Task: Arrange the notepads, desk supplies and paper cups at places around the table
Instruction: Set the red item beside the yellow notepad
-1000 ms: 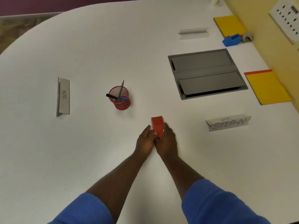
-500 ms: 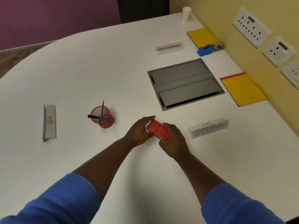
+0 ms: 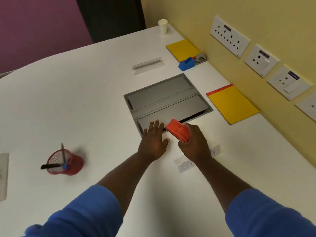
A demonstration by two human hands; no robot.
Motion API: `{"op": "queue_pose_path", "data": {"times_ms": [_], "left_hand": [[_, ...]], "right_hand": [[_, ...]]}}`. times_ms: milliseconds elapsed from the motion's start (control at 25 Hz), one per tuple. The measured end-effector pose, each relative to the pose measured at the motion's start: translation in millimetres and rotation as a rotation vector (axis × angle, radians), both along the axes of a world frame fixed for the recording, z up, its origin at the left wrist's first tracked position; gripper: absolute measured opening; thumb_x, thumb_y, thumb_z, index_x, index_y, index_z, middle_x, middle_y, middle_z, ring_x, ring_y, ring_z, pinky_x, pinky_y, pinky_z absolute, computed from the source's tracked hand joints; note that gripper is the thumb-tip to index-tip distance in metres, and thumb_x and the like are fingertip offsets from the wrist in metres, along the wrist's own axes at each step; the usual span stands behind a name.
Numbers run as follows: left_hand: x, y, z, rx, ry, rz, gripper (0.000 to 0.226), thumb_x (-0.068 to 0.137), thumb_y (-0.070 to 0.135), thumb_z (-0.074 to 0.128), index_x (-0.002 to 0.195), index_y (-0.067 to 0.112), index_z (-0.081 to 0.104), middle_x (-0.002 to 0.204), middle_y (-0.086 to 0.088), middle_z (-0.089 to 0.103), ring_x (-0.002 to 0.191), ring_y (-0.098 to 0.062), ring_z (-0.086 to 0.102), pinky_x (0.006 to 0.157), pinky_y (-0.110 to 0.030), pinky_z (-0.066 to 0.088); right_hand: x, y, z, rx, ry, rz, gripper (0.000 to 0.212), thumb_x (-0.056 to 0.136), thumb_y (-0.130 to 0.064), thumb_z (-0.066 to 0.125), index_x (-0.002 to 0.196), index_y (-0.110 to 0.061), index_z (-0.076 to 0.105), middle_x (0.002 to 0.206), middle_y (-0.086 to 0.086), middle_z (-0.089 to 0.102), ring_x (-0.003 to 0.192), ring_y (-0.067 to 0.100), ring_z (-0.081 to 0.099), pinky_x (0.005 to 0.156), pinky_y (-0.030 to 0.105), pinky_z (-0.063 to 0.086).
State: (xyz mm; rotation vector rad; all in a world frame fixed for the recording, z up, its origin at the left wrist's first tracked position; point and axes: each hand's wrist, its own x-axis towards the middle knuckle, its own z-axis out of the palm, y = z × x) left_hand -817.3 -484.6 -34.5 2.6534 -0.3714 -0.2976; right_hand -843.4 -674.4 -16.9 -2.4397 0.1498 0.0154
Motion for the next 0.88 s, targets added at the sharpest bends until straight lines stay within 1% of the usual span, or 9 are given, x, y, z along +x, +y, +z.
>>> {"op": "queue_pose_path", "data": {"times_ms": [120,240,360,480,600,680,800,880], "left_hand": [[33,-28,-32,0.113,0.004,-0.045,0.076,0.106,0.056,0.032,0.164,0.019,0.001,0.172,-0.006,-0.01,0.158,-0.026,-0.015,0.127,-0.047,-0.006],[58,-49,-58,0.179,-0.021,-0.087,0.077,0.106,0.058,0.027,0.164,0.019,-0.005,0.171,-0.008,-0.014,0.157,-0.027,-0.019,0.126,-0.047,-0.012],[71,-65,-79,0.23,-0.021,-0.118,0.078,0.104,0.063,0.017,0.163,0.02,-0.01,0.17,-0.008,-0.017,0.156,-0.027,-0.022,0.127,-0.051,-0.01],[75,-79,-92,0.275,-0.093,-0.089,0.078,0.102,0.066,0.005,0.163,0.02,-0.011,0.17,-0.007,-0.019,0.156,-0.027,-0.022,0.127,-0.054,-0.007],[73,-82,-98,0.251,-0.181,-0.063,0.077,0.102,0.063,0.005,0.164,0.018,-0.003,0.171,-0.006,-0.012,0.158,-0.027,-0.017,0.127,-0.055,-0.002],[72,-80,-100,0.222,-0.199,-0.068,0.074,0.103,0.06,0.007,0.164,0.018,-0.001,0.171,-0.005,-0.01,0.158,-0.025,-0.015,0.128,-0.055,0.001],[70,-78,-101,0.206,-0.224,-0.089,0.071,0.105,0.056,0.011,0.164,0.018,0.0,0.172,-0.005,-0.01,0.159,-0.024,-0.013,0.128,-0.056,0.005],[71,-78,-101,0.185,-0.242,-0.095,0.069,0.106,0.053,0.016,0.164,0.018,0.003,0.173,-0.005,-0.007,0.159,-0.023,-0.011,0.128,-0.056,0.007]], "right_hand": [[39,-32,-16,-0.009,-0.009,-0.092,0.078,0.081,-0.034,0.082,0.145,-0.02,0.041,0.137,0.007,0.05,0.12,0.032,0.057,0.099,0.047,0.053],[70,-53,-31,-0.018,-0.021,-0.126,0.077,0.081,-0.037,0.082,0.144,-0.021,0.04,0.138,0.008,0.05,0.121,0.033,0.057,0.099,0.047,0.052],[90,-65,-46,-0.044,-0.032,-0.121,0.077,0.081,-0.038,0.081,0.144,-0.019,0.041,0.139,0.009,0.05,0.122,0.033,0.057,0.099,0.047,0.052],[111,-77,-58,-0.061,-0.052,-0.141,0.076,0.083,-0.038,0.08,0.144,-0.018,0.041,0.138,0.01,0.049,0.121,0.033,0.057,0.098,0.046,0.054],[138,-87,-65,-0.051,-0.075,-0.191,0.074,0.083,-0.035,0.08,0.143,-0.019,0.04,0.137,0.009,0.047,0.12,0.033,0.056,0.095,0.045,0.056],[161,-94,-67,-0.037,-0.104,-0.245,0.074,0.083,-0.034,0.08,0.144,-0.018,0.042,0.136,0.009,0.047,0.118,0.031,0.057,0.092,0.04,0.056],[197,-111,-67,-0.024,-0.141,-0.309,0.073,0.084,-0.036,0.079,0.144,-0.018,0.043,0.137,0.009,0.049,0.117,0.03,0.058,0.087,0.031,0.049],[223,-125,-69,0.006,-0.152,-0.331,0.073,0.084,-0.038,0.079,0.145,-0.019,0.042,0.139,0.008,0.049,0.119,0.029,0.057,0.088,0.031,0.048]]}}
